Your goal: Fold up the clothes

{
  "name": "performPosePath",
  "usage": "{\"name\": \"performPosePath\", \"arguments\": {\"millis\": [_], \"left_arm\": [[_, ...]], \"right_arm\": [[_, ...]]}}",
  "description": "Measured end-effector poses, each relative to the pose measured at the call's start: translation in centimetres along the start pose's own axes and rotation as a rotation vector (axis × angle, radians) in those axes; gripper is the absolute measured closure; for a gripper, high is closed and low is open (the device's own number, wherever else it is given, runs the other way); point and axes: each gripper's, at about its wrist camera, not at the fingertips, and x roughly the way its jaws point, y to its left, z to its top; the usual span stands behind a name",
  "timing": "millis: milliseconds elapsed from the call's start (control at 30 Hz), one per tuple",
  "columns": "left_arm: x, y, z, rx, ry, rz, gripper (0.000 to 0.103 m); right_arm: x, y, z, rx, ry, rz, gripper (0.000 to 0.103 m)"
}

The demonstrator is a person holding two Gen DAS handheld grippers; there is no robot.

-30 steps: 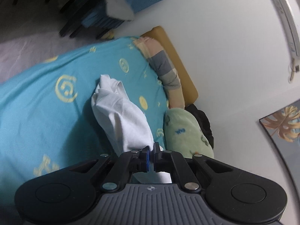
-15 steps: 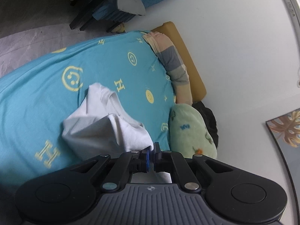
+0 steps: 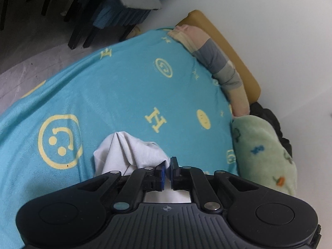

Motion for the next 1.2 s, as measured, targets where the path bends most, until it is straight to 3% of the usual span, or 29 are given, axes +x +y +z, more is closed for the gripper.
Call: {"name": "performPosePath", "arguments": {"millis": [100, 133, 167, 200, 233, 267, 300, 400, 467, 667, 733, 800, 867, 900, 933, 1133, 1200], "left_arm": [[1.2, 0.0, 0.0, 0.055, 0.008, 0.016, 0.094], [0.9, -0.4, -0.2, 0.084, 0.0, 0.015, 0.085], [0.5, -0.7, -0.4, 0.113, -0.007, 0.014, 0.065], [0.1, -1.1, -0.6, 0.142, -0.015, 0.012, 0.054], [-0.2, -1.5, -0.8, 0.172, -0.022, 0.011, 0.036], [-0.6, -1.9, -1.0, 0.201, -0.029, 0.009, 0.025], [-0.9, -2.3, -1.2, 0.23, -0.037, 0.008, 0.021], [-2.0, -3.3, -1.7, 0.314, -0.06, 0.007, 0.019], [-1.8, -3.1, -1.7, 0.338, -0.074, 0.049, 0.017], [1.0, -2.1, -0.9, 0.39, -0.085, 0.185, 0.019], [2.1, -1.4, -0.8, 0.39, -0.071, 0.205, 0.029], [3.0, -1.1, -0.9, 0.405, -0.045, 0.199, 0.04], [3.3, -1.0, -1.2, 0.427, -0.045, 0.194, 0.067], [3.3, -1.1, -1.3, 0.433, -0.052, 0.193, 0.074], [3.2, -1.1, -1.3, 0.435, -0.06, 0.19, 0.083], [0.8, -2.3, -0.1, 0.393, -0.206, 0.069, 0.093], [1.1, -2.6, 0.2, 0.409, -0.242, 0.081, 0.093]], "right_arm": [[0.9, -0.9, 0.2, 0.016, -0.007, 0.005, 0.094], [0.9, -0.9, 0.3, 0.019, -0.002, 0.018, 0.094], [0.9, -0.7, 0.3, 0.013, 0.007, 0.027, 0.094], [0.7, -0.4, 0.3, 0.004, 0.017, 0.035, 0.088], [0.3, 0.1, 0.0, -0.016, 0.016, 0.049, 0.069], [-0.2, 0.6, -0.5, -0.04, 0.011, 0.064, 0.053], [-0.7, 1.2, -0.9, -0.065, 0.006, 0.08, 0.027], [-1.5, 3.4, -2.1, -0.222, -0.002, 0.021, 0.024], [-1.5, 3.9, -2.2, -0.301, -0.008, -0.006, 0.023], [1.5, 1.4, -0.5, -0.328, 0.007, -0.078, 0.025], [3.0, 0.5, -0.2, -0.311, 0.05, -0.082, 0.03], [3.7, 0.2, -0.6, -0.313, 0.077, -0.071, 0.047], [3.8, 0.6, -1.2, -0.355, 0.073, -0.078, 0.067], [3.6, 0.8, -1.5, -0.38, 0.065, -0.086, 0.085], [3.6, 1.1, -1.4, -0.393, 0.05, -0.087, 0.095], [3.1, 2.7, -0.4, -0.441, -0.06, -0.072, 0.097], [3.0, 3.2, -0.1, -0.457, -0.096, -0.067, 0.097]]}}
